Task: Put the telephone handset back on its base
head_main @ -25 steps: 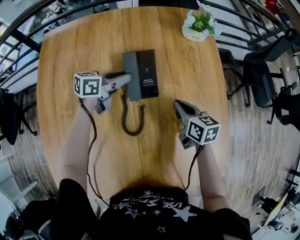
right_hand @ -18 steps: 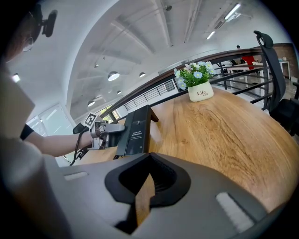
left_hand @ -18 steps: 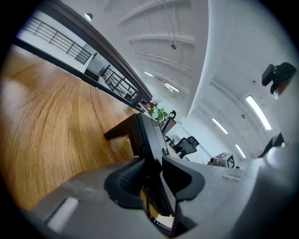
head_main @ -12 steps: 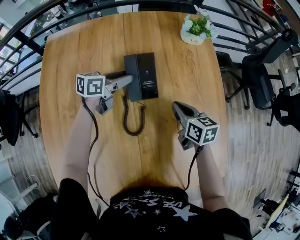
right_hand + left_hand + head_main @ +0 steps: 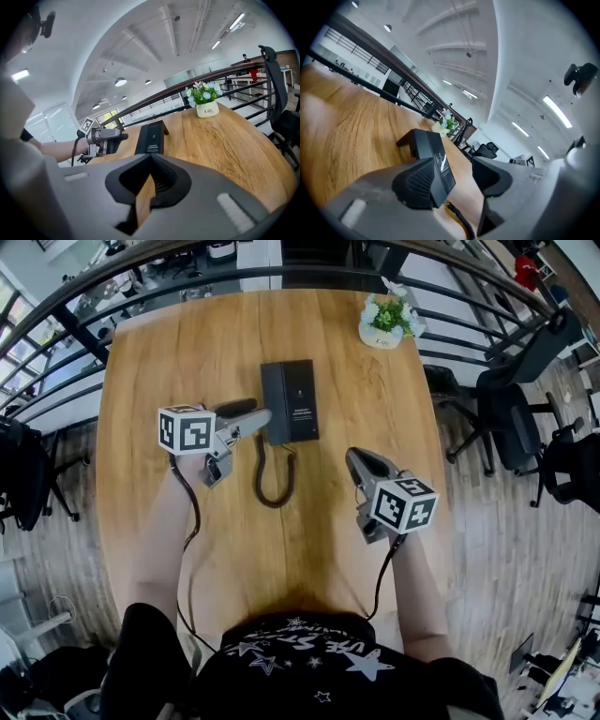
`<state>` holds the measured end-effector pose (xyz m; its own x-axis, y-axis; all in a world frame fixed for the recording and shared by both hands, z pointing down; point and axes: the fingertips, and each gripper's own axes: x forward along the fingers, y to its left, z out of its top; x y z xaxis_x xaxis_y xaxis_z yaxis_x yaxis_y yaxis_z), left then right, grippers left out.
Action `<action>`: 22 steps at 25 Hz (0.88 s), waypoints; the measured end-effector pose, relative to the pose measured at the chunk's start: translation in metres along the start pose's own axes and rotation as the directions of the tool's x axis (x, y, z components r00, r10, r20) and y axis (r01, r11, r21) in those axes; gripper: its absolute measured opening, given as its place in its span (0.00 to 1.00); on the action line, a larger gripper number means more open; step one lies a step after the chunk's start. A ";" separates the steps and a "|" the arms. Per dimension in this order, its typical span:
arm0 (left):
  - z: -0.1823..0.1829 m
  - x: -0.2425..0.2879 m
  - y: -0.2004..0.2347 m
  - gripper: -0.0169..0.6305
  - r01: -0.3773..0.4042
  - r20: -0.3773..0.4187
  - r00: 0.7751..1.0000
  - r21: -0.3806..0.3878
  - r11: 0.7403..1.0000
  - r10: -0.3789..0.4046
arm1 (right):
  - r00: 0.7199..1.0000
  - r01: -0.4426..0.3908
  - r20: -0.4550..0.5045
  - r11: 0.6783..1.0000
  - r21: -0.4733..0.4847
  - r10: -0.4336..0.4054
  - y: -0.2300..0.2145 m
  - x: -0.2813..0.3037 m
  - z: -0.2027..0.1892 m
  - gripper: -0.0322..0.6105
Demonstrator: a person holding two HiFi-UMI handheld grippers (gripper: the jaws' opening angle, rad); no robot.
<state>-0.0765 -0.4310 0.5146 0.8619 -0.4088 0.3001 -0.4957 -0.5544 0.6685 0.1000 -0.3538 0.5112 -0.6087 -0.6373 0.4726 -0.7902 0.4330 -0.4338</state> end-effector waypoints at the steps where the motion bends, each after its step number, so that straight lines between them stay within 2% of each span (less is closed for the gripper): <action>1: 0.000 -0.006 -0.009 0.42 0.005 0.009 1.000 0.010 1.000 -0.005 | 1.000 -0.003 0.008 1.000 -0.008 0.003 0.006 -0.004 0.003 0.05; 7: 0.003 -0.052 -0.063 0.41 -0.012 0.106 0.994 0.077 0.997 0.004 | 0.997 -0.022 0.075 0.997 -0.069 0.027 0.045 -0.032 0.028 0.05; 11: -0.004 -0.086 -0.104 0.41 -0.036 0.198 0.980 0.090 0.995 0.018 | 0.992 -0.045 0.114 0.994 -0.102 0.056 0.075 -0.052 0.039 0.05; 18: -0.040 -0.147 -0.166 0.41 -0.073 0.266 0.964 0.165 0.984 0.026 | 0.982 -0.091 0.153 0.986 -0.140 0.113 0.137 -0.076 0.030 0.05; 22: -0.076 -0.179 -0.184 0.41 -0.141 0.287 0.955 0.204 0.969 0.079 | 0.977 -0.117 0.164 0.986 -0.115 0.135 0.164 -0.089 0.010 0.05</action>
<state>-0.1309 -0.2009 0.3893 0.7529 -0.6423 0.1434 -0.6238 -0.6271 0.4664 0.0254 -0.2328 0.3909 -0.6896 -0.6688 0.2779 -0.7167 0.5750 -0.3947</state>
